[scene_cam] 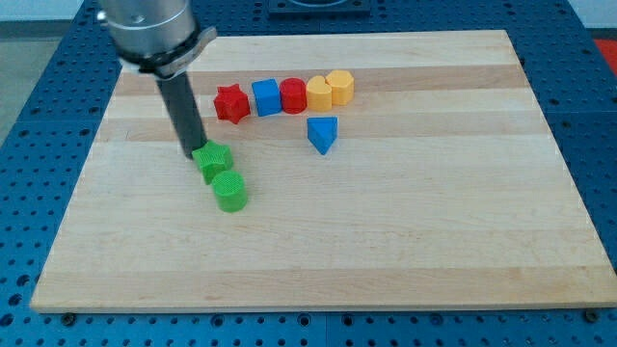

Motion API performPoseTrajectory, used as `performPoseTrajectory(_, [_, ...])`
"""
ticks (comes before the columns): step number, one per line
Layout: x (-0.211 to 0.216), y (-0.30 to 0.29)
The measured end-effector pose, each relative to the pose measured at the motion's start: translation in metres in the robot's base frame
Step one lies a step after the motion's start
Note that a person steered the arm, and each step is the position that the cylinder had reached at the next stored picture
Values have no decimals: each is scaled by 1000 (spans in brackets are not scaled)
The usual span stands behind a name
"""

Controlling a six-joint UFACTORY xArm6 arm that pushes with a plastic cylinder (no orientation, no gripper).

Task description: Push green star into the green circle

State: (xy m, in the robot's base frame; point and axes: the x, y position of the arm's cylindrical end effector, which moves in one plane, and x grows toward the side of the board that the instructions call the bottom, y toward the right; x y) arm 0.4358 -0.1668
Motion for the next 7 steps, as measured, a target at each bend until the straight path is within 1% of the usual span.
performPoseTrajectory(1, [-6,-1])
performPoseTrajectory(2, [-21,-14])
performPoseTrajectory(3, [-3,-18])
performPoseTrajectory(4, [29,-17])
performPoseTrajectory(5, [34,0])
performPoseTrajectory(6, [15,-13])
performPoseTrajectory(7, [-15,-9])
